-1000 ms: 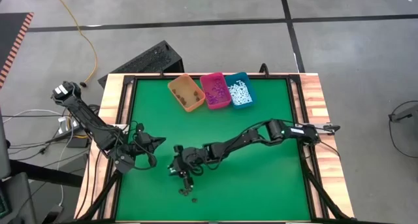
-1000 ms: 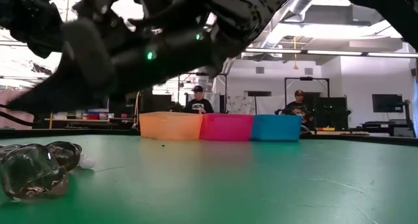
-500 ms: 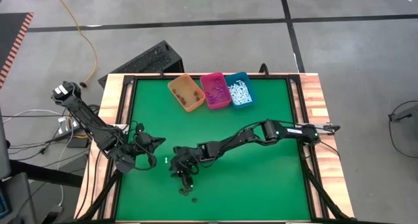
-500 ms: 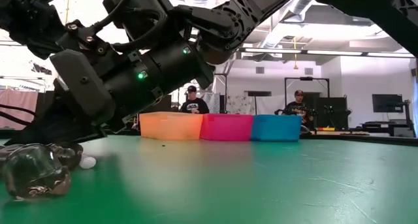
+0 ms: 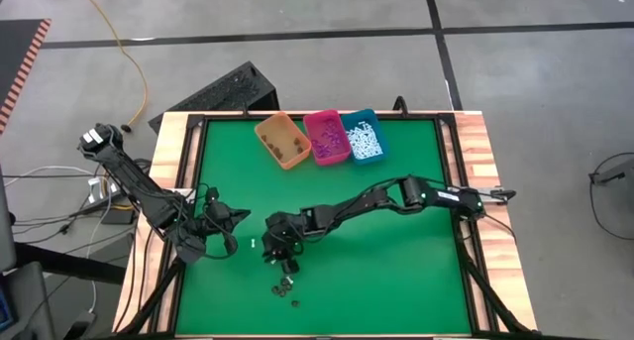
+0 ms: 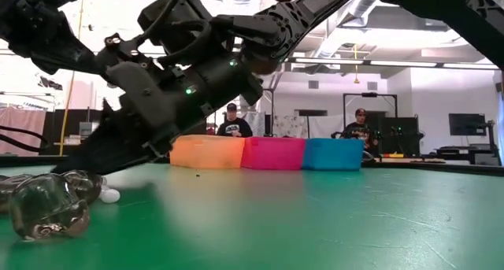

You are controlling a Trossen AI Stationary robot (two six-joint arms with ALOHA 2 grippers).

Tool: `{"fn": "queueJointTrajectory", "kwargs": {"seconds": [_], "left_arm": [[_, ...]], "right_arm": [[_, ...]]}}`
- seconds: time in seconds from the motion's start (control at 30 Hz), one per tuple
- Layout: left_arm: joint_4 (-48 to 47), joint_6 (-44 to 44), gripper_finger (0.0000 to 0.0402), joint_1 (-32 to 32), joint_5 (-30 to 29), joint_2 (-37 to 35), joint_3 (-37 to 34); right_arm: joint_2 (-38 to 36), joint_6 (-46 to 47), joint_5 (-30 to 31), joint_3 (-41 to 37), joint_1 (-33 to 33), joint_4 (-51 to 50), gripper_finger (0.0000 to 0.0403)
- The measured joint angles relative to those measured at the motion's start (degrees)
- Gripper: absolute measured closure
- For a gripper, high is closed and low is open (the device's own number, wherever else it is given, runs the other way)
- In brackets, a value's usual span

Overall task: Sort Halloween decoration
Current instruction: Put the white bone toy into the blue bin

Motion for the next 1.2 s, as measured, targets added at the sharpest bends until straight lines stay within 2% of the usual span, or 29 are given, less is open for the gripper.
{"fn": "queueJointTrajectory", "kwargs": {"seconds": [0.13,0.27,0.47,0.57,0.7,0.83,1.0,1.2], "left_arm": [[-0.8,-1.1,0.0401,0.0,0.3,0.0,0.0],[-0.8,-1.2,0.0402,0.0,0.1,0.0,0.0],[-0.7,-1.2,0.0401,0.0,-0.7,0.0,0.0],[-0.7,-1.3,0.0401,0.0,-0.8,0.0,0.0],[-0.7,-1.2,0.0401,0.0,-2.6,0.0,0.0],[-0.5,-1.3,0.0402,0.0,-3.3,0.0,0.0],[-0.5,-2.1,0.0401,0.0,-2.0,0.0,0.0],[-0.7,-2.3,0.0401,0.0,-1.9,0.0,0.0]], "right_arm": [[-3.1,1.0,-3.5,-0.3,-1.1,-3.8,0.0298],[-6.7,-1.3,-4.3,-0.6,-1.4,-7.1,0.0301],[-11.0,-1.8,-5.7,-5.2,0.1,-1.0,0.0302],[-11.4,1.4,-5.6,-9.7,1.1,6.8,0.0302],[-11.1,2.1,-2.2,-13.0,2.6,15.3,0.0302],[-10.8,-0.8,-0.8,-13.0,3.9,14.7,0.03],[-10.9,-6.2,5.2,-13.0,4.5,13.1,0.03],[-9.7,-6.0,5.2,-12.9,4.0,13.8,0.03]]}}
